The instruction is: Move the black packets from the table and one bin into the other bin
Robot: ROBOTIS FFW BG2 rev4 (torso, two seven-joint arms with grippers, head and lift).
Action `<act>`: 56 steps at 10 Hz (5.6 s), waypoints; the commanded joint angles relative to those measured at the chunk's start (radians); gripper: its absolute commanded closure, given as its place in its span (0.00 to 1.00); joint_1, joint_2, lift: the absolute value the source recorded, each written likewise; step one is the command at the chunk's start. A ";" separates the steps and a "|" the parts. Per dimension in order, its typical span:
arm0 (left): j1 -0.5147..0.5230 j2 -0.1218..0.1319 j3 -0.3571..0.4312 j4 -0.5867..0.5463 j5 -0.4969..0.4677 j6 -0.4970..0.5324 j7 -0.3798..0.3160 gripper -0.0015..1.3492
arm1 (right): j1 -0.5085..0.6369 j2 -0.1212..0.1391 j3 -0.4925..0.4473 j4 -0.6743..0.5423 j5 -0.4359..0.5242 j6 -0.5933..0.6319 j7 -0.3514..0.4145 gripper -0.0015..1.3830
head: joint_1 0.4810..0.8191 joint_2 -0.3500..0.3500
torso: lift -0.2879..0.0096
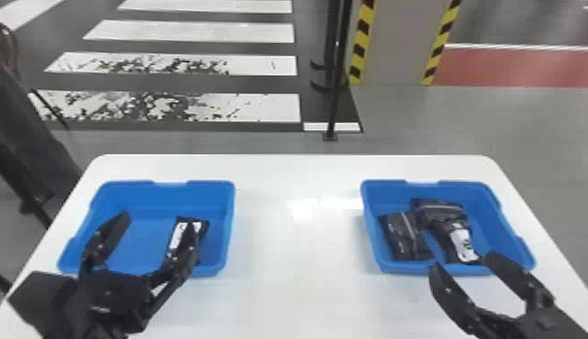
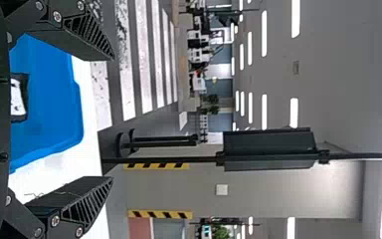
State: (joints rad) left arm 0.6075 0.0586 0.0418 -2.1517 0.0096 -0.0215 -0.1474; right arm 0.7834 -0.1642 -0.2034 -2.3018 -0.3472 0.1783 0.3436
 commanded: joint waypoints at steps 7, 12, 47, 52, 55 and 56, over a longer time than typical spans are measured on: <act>-0.288 0.033 0.002 -0.002 -0.121 0.736 -0.132 0.13 | -0.023 -0.005 0.020 0.035 -0.010 -0.002 0.006 0.10 | 0.63 0.50 | 0.60; -0.428 0.052 -0.058 0.077 -0.171 0.961 -0.161 0.13 | -0.040 -0.011 0.036 0.052 -0.020 -0.002 0.021 0.10 | 0.63 0.52 | 0.60; -0.443 0.035 -0.014 -0.063 -0.205 0.878 -0.069 0.90 | -0.192 -0.041 0.084 0.097 -0.102 -0.051 0.043 0.10 | 0.63 0.64 | 0.60; -0.355 0.075 -0.249 -0.127 -0.004 0.586 -0.069 0.90 | -0.430 -0.066 0.166 0.153 -0.141 -0.051 0.043 0.10 | 0.63 0.45 | 0.60; -0.392 0.119 -0.405 -0.125 0.050 0.569 -0.069 0.90 | -0.506 -0.072 0.249 0.200 -0.177 -0.041 0.043 0.10 | 0.61 0.32 | 0.60; -0.399 0.127 -0.429 -0.125 0.054 0.571 -0.069 0.90 | -0.531 -0.074 0.267 0.219 -0.185 -0.041 0.043 0.10 | 0.61 0.31 | 0.60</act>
State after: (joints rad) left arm 0.2140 0.1805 -0.3717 -2.2764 0.0612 0.5488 -0.2162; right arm 0.2661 -0.2366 0.0523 -2.0930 -0.5281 0.1373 0.3866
